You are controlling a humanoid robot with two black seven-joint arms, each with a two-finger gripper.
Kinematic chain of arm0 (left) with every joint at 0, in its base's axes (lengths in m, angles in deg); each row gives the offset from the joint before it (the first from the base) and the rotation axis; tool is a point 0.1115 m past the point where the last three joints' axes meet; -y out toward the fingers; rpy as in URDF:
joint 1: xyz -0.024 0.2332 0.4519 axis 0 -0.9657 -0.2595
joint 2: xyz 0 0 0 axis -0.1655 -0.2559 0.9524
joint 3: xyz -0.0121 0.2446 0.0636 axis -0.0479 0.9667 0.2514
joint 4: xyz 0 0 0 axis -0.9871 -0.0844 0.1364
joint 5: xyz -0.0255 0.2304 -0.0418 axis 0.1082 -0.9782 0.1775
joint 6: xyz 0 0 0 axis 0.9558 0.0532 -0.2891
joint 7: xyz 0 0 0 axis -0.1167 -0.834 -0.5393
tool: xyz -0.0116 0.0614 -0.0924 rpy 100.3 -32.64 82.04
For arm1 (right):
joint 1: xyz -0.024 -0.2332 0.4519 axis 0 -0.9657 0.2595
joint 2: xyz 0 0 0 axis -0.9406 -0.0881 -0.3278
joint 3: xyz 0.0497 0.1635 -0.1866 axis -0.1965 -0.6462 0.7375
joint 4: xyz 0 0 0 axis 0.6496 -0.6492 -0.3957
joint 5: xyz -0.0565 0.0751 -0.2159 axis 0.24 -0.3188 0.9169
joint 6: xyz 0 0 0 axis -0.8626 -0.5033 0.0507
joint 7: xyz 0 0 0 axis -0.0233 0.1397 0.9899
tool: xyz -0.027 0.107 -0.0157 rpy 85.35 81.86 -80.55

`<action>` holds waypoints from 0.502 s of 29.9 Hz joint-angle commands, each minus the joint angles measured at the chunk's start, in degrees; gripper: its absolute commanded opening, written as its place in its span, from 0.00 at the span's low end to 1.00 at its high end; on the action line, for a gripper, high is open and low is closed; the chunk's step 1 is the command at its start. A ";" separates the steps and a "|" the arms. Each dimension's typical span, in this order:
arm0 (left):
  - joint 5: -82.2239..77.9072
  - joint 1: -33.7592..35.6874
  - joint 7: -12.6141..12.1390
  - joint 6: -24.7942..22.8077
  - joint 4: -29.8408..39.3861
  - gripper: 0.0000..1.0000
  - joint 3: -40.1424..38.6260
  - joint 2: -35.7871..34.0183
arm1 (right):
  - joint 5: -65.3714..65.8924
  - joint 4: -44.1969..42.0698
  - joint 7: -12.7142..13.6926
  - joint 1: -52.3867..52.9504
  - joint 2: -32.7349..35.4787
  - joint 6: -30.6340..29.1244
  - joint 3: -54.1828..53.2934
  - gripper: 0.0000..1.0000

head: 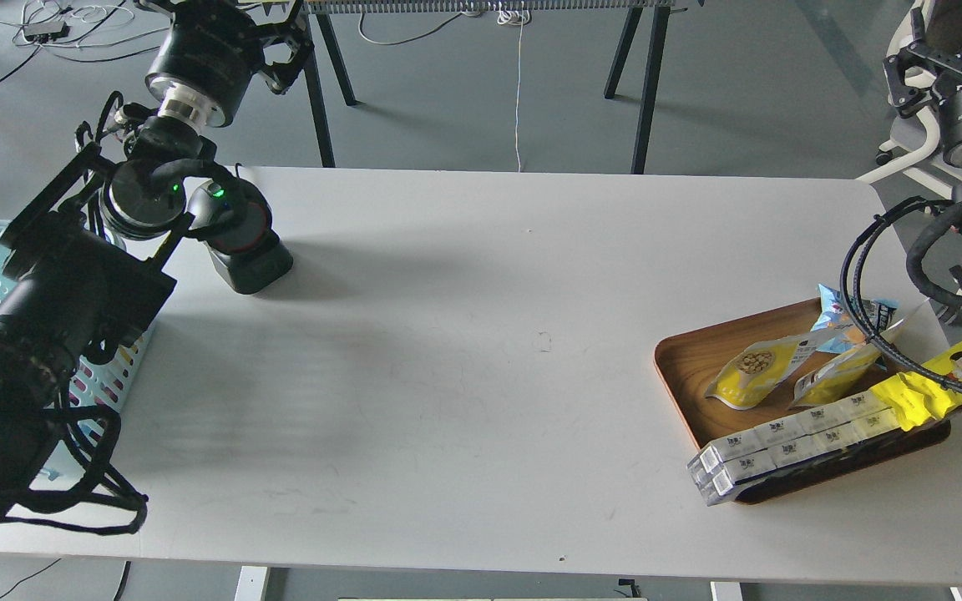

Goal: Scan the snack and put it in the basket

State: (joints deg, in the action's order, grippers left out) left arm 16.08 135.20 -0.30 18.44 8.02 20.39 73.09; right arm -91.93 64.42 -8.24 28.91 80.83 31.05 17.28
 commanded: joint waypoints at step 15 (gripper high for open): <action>-0.02 -0.24 0.03 0.58 0.53 0.99 0.63 -1.43 | 1.86 4.62 -1.08 26.10 9.91 0.00 38.70 0.99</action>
State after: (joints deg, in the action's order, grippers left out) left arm 16.06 134.80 -0.18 19.18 8.13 21.02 71.58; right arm -90.92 65.73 -8.98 46.92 89.44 31.04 42.79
